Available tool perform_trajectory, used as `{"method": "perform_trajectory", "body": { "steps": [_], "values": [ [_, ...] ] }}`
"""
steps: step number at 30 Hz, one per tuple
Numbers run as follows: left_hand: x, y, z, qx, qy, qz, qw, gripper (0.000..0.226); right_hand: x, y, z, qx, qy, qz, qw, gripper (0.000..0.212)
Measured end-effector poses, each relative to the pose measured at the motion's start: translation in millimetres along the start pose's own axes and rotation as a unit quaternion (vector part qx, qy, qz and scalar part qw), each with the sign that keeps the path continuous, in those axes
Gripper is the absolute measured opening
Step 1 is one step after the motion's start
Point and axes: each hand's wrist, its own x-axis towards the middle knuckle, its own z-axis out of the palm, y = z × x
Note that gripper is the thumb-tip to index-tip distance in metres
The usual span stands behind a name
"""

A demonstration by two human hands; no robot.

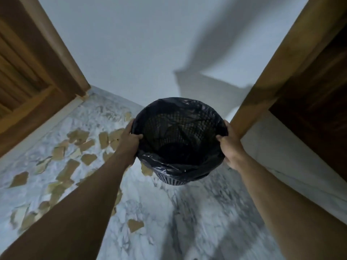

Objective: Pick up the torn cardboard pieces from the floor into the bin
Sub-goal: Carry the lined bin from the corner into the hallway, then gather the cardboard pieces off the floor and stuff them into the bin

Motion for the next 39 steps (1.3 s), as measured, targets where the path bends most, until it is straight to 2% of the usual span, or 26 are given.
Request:
{"method": "perform_trajectory", "body": {
  "steps": [4, 8, 16, 21, 26, 28, 31, 35, 39],
  "values": [
    [82.7, -109.3, 33.3, 0.013, -0.022, -0.013, 1.000, 0.075, 68.5, 103.2, 9.6, 0.029, 0.057, 0.007, 0.998, 0.060],
    [149.3, -203.1, 75.5, 0.044, -0.040, 0.012, 0.998, 0.079, 143.1, 197.6, 11.3, 0.048, 0.112, 0.001, 0.993, 0.064],
    [228.8, -319.2, 131.8, 0.088, -0.092, 0.069, 0.990, 0.089, 247.8, 315.8, 3.9, 0.022, 0.141, -0.070, 0.987, 0.071],
    [252.2, -332.5, 137.4, 0.081, -0.088, 0.096, 0.988, 0.084, 264.8, 322.9, 3.3, -0.030, 0.138, -0.111, 0.984, 0.070],
    [252.0, -324.3, 133.1, 0.084, -0.105, 0.082, 0.987, 0.069, 254.3, 313.4, 0.8, -0.135, 0.115, -0.080, 0.981, 0.084],
    [241.6, -316.9, 129.6, 0.109, -0.112, 0.069, 0.985, 0.060, 248.2, 310.3, 3.7, -0.178, 0.128, -0.071, 0.973, 0.086],
    [234.1, -309.1, 108.1, 0.135, -0.115, 0.055, 0.983, 0.066, 239.0, 299.8, 19.6, -0.262, 0.160, -0.112, 0.945, 0.083],
    [223.8, -314.2, 51.9, 0.164, -0.046, 0.071, 0.983, 0.066, 224.7, 275.8, 65.4, -0.335, 0.155, -0.207, 0.906, 0.074],
    [210.8, -335.8, -22.6, 0.183, 0.033, 0.071, 0.980, 0.059, 208.5, 257.1, 138.1, -0.368, 0.099, -0.278, 0.882, 0.071]
  ]
}}
